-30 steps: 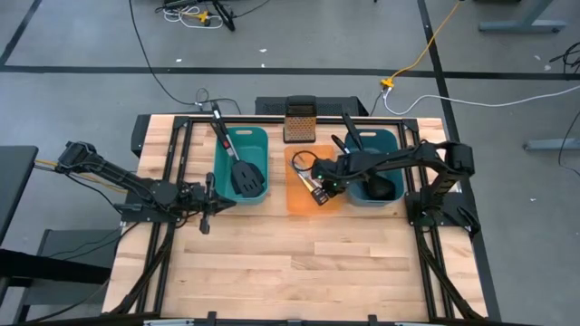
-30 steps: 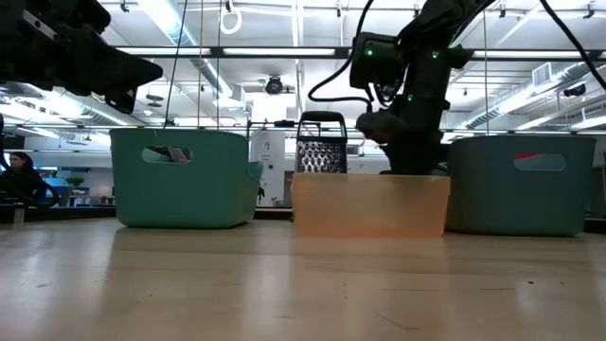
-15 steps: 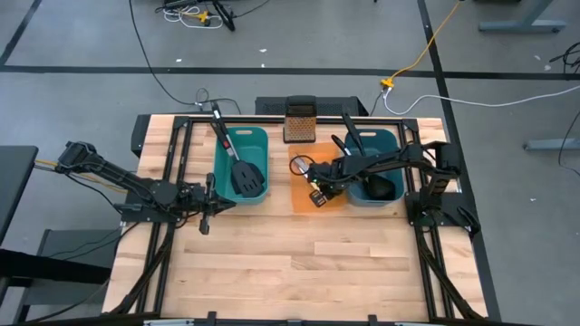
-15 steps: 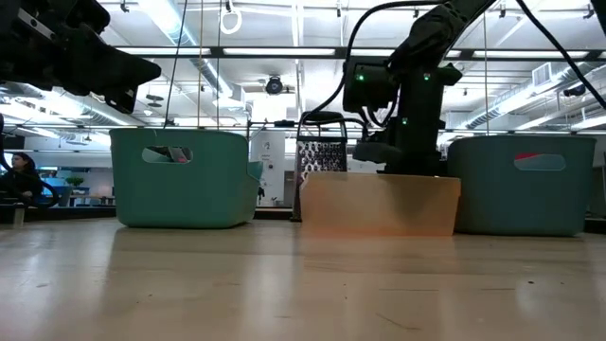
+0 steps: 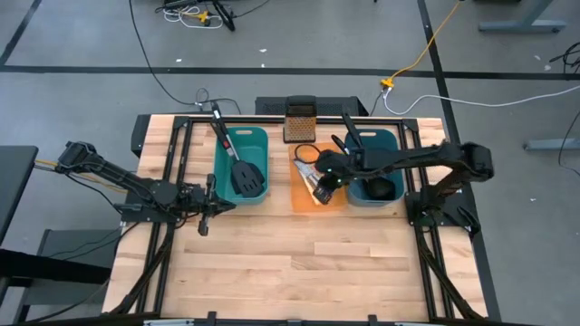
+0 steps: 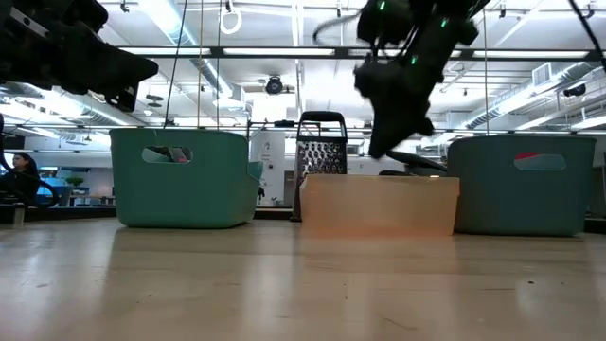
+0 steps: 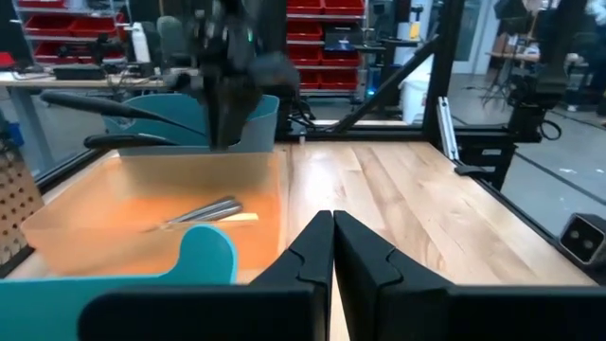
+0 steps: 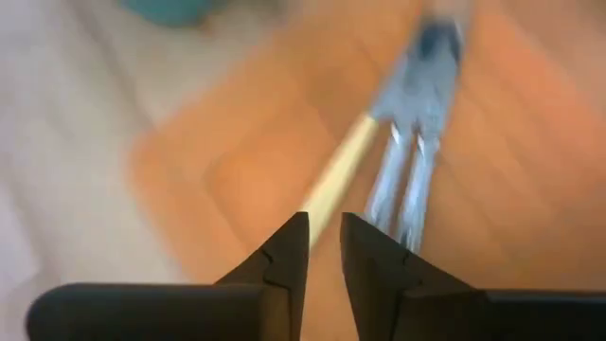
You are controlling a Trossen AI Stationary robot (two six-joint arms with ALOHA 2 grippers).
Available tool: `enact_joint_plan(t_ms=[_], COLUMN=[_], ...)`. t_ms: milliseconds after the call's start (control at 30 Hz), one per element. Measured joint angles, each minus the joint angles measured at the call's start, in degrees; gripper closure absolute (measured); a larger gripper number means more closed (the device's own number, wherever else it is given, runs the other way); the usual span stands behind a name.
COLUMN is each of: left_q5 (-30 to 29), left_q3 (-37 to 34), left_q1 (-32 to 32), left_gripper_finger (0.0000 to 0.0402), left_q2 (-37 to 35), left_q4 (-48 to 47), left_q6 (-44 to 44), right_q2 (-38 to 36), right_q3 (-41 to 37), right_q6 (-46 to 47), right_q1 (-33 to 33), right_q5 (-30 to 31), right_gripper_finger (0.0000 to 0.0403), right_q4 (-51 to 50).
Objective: Pick & Place Kitchen Items
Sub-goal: Return to Home Position
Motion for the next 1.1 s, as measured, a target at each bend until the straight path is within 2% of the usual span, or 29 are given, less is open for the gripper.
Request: enact_joint_plan(t_ms=[267,500,567,867,1033,1100], left_q5=[1.0,-1.8,-2.1,-6.8,-3.5,-4.2], left_q3=[0.0,0.1,0.1,0.1,0.1,0.1], left_q1=[0.0,-2.2,-2.9,-3.6,-2.8,-2.5], left_gripper_finger=[0.0388,0.0397,0.0398,0.0399,0.04,0.04], left_q2=[0.0,-3.6,-5.5,-16.7,-19.2,-19.2], left_q4=[0.5,0.3,-1.2,-12.6,-14.9,-15.5], left_q6=[3.4,8.8,9.6,7.9,7.2,6.5], right_q2=[-13.5,-29.0,-33.9,-57.9,-67.8,-70.4], right_q3=[0.0,-3.4,-5.8,-22.4,-30.2,-33.4], right_q6=[-17.4,-28.2,-29.4,-27.7,-27.6,-27.4], right_q1=[4.3,8.0,8.7,9.5,9.5,9.5], right_q5=[0.7,-2.6,-4.6,-4.5,-4.0,-2.9], right_gripper_finger=[0.0395,0.0397,0.0399,0.04,0.0401,0.0401], right_q4=[4.1,9.7,12.0,21.5,25.3,24.8])
